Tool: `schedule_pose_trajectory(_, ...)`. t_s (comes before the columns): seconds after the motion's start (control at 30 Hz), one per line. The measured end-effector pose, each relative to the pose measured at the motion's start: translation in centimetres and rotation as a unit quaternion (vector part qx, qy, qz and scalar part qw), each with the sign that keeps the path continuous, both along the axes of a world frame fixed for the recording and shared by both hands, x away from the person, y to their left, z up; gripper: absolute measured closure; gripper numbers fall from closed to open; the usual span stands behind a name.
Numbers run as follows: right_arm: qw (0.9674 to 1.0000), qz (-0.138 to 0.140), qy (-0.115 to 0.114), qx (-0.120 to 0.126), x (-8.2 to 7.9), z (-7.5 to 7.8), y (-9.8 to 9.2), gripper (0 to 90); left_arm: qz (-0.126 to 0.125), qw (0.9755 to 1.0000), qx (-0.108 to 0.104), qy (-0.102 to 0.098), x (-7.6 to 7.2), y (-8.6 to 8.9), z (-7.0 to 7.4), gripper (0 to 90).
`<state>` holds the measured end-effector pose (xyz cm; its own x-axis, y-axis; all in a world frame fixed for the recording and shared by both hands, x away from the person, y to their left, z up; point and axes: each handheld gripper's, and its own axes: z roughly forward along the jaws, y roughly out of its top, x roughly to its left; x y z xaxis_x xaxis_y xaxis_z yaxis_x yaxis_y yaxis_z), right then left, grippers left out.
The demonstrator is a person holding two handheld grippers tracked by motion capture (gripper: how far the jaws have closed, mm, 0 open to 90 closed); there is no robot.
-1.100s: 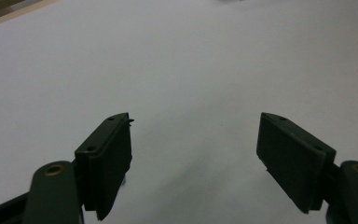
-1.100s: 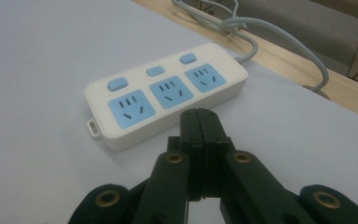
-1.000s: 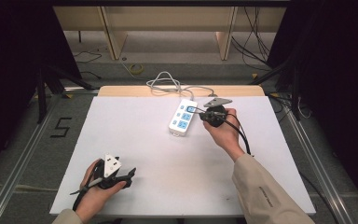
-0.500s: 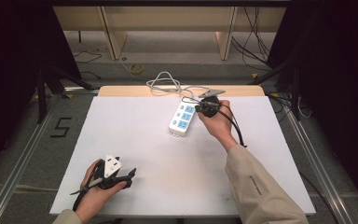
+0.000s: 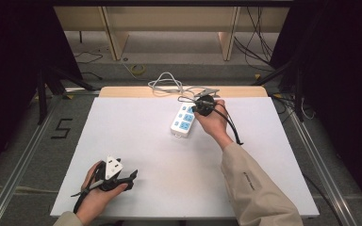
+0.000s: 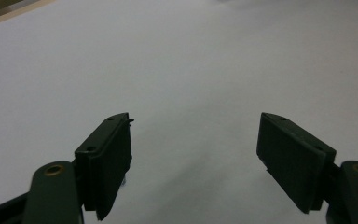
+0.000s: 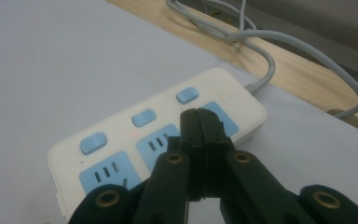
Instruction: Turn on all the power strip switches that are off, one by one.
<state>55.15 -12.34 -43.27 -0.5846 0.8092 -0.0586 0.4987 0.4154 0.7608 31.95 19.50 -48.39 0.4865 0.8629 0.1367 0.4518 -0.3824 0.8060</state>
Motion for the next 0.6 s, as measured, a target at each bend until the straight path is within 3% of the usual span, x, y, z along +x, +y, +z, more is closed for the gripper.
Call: schedule_pose_trajectory(0.6, 0.9999, -0.003, 0.012, 0.000, 1.4, -0.5, 1.3, 90.0, -0.001, 1.0000, -0.001, -0.001, 0.0, -0.1, 0.0, 26.0)
